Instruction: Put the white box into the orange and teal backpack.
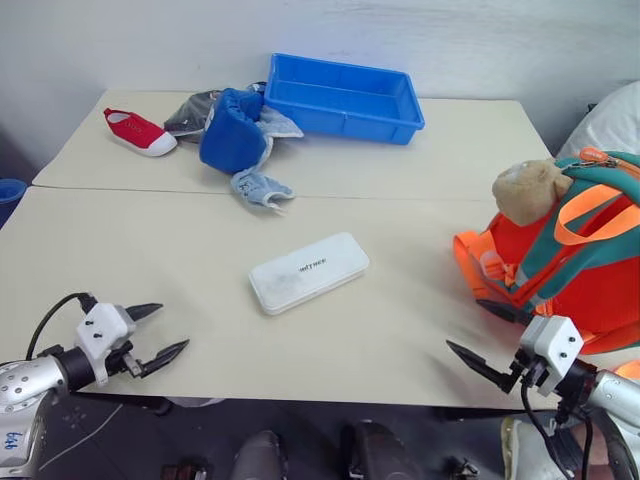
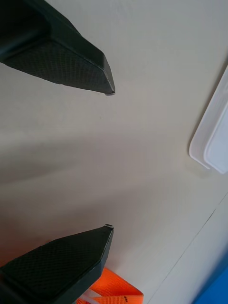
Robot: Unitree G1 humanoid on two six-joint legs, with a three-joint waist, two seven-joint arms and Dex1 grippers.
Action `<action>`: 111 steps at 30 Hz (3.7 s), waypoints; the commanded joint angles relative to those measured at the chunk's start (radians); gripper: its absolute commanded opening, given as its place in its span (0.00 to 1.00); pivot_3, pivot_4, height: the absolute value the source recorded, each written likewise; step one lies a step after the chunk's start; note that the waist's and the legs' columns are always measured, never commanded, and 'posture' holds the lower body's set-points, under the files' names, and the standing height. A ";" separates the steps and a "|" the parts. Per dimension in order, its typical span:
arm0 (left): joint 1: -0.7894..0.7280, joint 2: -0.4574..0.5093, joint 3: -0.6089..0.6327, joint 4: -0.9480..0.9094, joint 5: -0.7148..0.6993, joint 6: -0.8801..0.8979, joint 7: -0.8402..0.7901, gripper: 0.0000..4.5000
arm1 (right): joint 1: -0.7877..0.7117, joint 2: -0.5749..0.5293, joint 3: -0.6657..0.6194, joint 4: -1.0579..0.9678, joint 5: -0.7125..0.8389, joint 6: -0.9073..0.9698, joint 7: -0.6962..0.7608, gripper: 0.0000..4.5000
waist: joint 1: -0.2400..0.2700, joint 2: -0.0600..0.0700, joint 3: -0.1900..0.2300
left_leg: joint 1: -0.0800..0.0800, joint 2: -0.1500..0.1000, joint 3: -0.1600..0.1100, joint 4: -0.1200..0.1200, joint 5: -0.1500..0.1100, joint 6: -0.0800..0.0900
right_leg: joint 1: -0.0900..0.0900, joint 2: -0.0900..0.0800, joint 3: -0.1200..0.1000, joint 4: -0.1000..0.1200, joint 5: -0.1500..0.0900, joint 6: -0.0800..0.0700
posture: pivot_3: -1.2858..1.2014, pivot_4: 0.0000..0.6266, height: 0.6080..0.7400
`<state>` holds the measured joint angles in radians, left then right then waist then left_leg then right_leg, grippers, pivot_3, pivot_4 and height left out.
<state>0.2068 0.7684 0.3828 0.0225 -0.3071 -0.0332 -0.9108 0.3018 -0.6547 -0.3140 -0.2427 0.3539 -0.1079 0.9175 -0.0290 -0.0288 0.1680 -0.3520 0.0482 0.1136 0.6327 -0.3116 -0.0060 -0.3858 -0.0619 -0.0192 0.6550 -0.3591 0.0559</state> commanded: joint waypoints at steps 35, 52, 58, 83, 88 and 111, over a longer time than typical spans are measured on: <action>-0.138 -0.150 -0.243 -0.549 -0.056 0.710 0.428 0.01 | -0.832 0.246 0.440 0.397 -0.354 0.397 -0.382 0.00 | -0.024 0.000 0.000 | -0.006 0.000 0.002 0.005 0.004 -0.006 | -0.007 0.001 0.002 0.005 0.000 0.000 | 0.52 0.24 1.00; -0.220 -0.146 -0.260 -0.528 -0.053 0.743 0.411 0.01 | -0.834 0.209 0.460 0.441 -0.239 0.236 -0.019 0.00 | -0.025 0.000 0.000 | -0.007 0.000 0.001 0.007 0.004 -0.006 | -0.007 0.001 0.002 0.005 0.000 0.000 | 0.52 0.24 1.00; -0.224 -0.126 -0.264 -0.500 -0.052 0.707 0.361 0.01 | -0.689 0.151 0.478 0.240 -0.181 0.289 0.078 0.00 | -0.023 0.000 0.000 | -0.007 0.000 0.001 0.007 0.004 -0.006 | -0.006 0.001 0.002 0.005 0.000 0.000 | 0.52 0.24 1.00; -0.461 0.086 -0.129 -0.155 -0.411 1.402 0.115 0.48 | -0.334 -0.119 0.314 -0.194 -0.060 0.526 0.087 0.00 | 0.001 0.000 0.001 | -0.006 0.000 -0.003 0.006 0.002 -0.003 | -0.006 0.001 -0.001 0.005 0.000 0.000 | 0.52 0.24 1.00; -0.784 0.086 -0.295 0.183 -0.401 1.609 0.083 0.79 | -0.343 -0.122 0.320 -0.178 -0.057 0.509 0.088 0.00 | 0.004 -0.001 0.001 | -0.007 -0.001 -0.004 0.009 0.004 -0.006 | -0.005 0.001 -0.002 0.005 0.000 0.000 | 0.52 0.24 1.00; -1.038 -0.191 -0.515 0.534 -0.480 1.648 0.069 0.91 | -0.542 -0.016 0.449 0.075 -0.133 0.356 0.101 0.00 | 0.030 0.001 0.000 | -0.019 -0.002 -0.007 0.027 0.002 -0.002 | -0.006 0.000 -0.003 0.007 0.002 0.004 | 0.52 0.24 1.00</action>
<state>-0.8515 0.6014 -0.0970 0.5709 -0.7790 1.6026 -0.8498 -0.2311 -0.6722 0.1496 -0.1537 0.2073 0.2705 1.0120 0.0012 -0.0279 0.1679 -0.3708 0.0460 0.1061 0.6603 -0.3099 -0.0081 -0.3919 -0.0623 -0.0222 0.6616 -0.3570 0.0603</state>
